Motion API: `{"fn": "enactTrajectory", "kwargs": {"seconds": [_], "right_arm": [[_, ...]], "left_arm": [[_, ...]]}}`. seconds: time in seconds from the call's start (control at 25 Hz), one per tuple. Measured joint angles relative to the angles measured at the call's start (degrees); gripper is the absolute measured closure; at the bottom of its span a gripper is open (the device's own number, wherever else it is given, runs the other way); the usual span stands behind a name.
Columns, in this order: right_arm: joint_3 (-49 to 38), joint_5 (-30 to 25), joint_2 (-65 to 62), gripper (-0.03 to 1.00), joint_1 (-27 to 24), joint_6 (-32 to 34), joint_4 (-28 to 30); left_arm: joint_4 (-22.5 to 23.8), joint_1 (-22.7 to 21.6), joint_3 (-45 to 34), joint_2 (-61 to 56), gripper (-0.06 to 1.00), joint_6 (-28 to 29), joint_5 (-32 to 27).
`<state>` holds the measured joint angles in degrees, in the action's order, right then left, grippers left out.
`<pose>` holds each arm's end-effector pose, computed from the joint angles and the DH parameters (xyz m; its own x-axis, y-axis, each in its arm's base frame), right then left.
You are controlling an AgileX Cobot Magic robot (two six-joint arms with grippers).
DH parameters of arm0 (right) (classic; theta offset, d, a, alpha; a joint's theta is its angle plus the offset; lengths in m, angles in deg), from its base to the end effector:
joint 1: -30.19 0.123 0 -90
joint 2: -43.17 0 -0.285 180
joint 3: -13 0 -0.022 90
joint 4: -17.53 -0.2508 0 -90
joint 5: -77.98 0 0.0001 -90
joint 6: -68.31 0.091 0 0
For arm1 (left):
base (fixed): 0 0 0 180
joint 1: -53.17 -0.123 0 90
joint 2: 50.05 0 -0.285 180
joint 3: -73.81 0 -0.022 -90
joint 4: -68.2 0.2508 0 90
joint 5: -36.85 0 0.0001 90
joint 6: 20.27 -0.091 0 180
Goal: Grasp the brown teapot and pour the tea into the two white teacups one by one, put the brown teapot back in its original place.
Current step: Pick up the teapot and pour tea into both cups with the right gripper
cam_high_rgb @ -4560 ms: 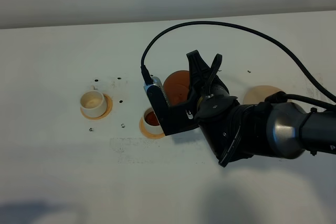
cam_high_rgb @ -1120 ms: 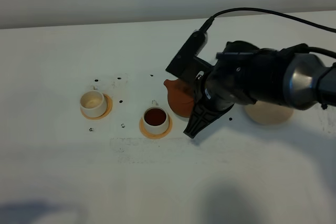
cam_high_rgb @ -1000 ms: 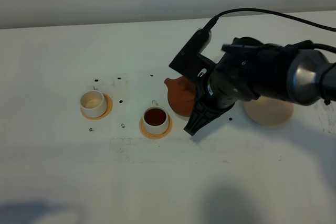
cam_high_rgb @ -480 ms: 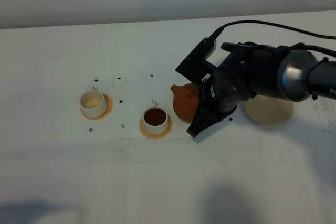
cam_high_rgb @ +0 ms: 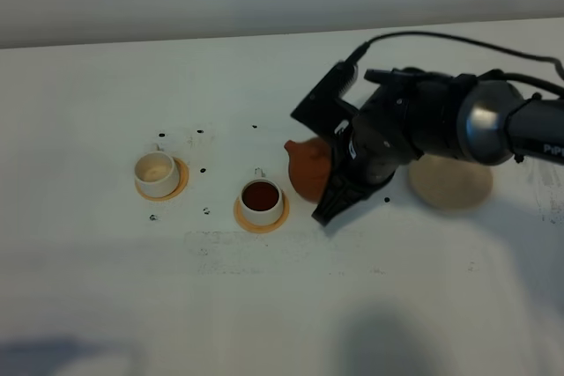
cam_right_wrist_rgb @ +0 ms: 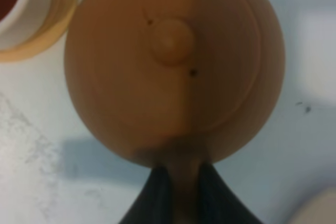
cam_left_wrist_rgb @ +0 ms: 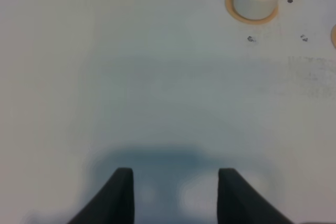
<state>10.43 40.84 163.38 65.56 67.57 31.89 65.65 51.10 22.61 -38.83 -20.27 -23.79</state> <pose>0.3326 0.2194 0.1679 -0.6317 -0.7062 -0.3197 -0.6785 0.7032 -0.2127 0.0089 -0.0032 0.2644 -0.5446 -0.0415 -0.8377 -0.0155 0.9991 -0.0394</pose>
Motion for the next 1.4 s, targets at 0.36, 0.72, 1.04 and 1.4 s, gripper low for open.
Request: {"fn": "enactTrajectory", "kwargs": {"seconds": [0.36,0.72,1.04,1.4], "right_arm": [[7.8,-1.8,-0.6,0.85,1.0,-5.7,4.8],[16.2,-3.2,2.5,0.85,5.8,-6.2,11.7],[20.6,-3.9,6.7,0.85,10.8,-6.2,17.0],[22.3,-5.1,11.2,0.85,14.0,-6.2,22.1]], "left_arm": [[0.0,0.0,0.0,0.0,0.57,0.0,0.0],[0.0,0.0,0.0,0.0,0.57,0.0,0.0],[0.0,0.0,0.0,0.0,0.57,-0.3,0.0],[0.1,0.0,0.0,0.0,0.57,-0.3,0.0]]}}
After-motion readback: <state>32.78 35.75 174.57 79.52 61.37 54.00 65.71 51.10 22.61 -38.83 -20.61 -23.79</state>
